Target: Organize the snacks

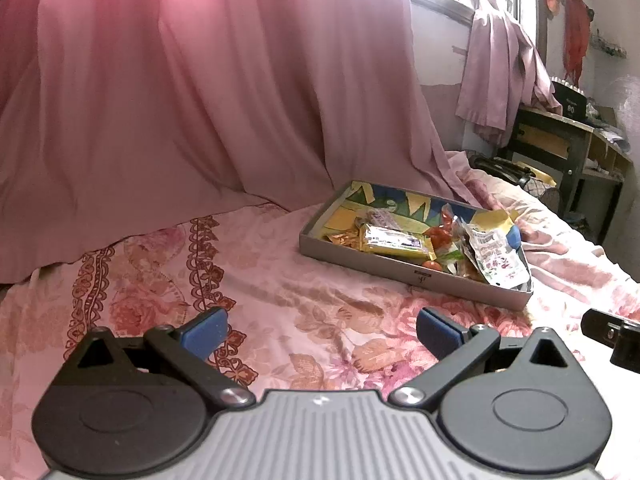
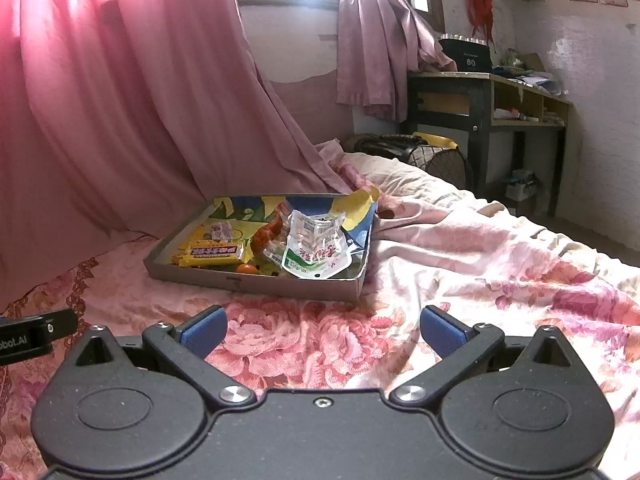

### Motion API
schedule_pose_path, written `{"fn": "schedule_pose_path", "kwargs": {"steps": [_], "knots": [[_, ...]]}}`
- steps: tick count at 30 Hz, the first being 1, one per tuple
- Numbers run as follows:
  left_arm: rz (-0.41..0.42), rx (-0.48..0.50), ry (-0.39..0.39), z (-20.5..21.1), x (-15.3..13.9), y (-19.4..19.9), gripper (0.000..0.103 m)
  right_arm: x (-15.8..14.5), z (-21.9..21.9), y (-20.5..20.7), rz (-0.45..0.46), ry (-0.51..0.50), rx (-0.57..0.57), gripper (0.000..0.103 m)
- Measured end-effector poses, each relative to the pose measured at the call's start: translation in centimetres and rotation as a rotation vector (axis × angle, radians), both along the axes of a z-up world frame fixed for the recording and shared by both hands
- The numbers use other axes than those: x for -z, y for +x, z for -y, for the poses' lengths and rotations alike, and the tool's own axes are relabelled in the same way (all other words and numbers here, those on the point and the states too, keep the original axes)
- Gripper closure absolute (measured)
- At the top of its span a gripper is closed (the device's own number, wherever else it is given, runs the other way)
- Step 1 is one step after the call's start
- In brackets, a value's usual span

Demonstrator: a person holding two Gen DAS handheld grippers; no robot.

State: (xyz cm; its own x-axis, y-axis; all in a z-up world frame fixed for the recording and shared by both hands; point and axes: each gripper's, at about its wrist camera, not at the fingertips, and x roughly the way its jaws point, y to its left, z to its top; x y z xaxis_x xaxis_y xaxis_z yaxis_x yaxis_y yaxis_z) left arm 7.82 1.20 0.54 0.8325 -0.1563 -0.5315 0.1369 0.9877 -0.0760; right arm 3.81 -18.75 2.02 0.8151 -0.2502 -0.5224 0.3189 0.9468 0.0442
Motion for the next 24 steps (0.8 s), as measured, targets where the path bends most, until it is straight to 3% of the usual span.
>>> {"fn": "schedule_pose_path", "kwargs": {"steps": [24], "knots": [[-0.002,0.000,0.002,0.01,0.14,0.03,0.000,0.19,0.17,0.04,-0.008,0.010,0.003,0.001]]}}
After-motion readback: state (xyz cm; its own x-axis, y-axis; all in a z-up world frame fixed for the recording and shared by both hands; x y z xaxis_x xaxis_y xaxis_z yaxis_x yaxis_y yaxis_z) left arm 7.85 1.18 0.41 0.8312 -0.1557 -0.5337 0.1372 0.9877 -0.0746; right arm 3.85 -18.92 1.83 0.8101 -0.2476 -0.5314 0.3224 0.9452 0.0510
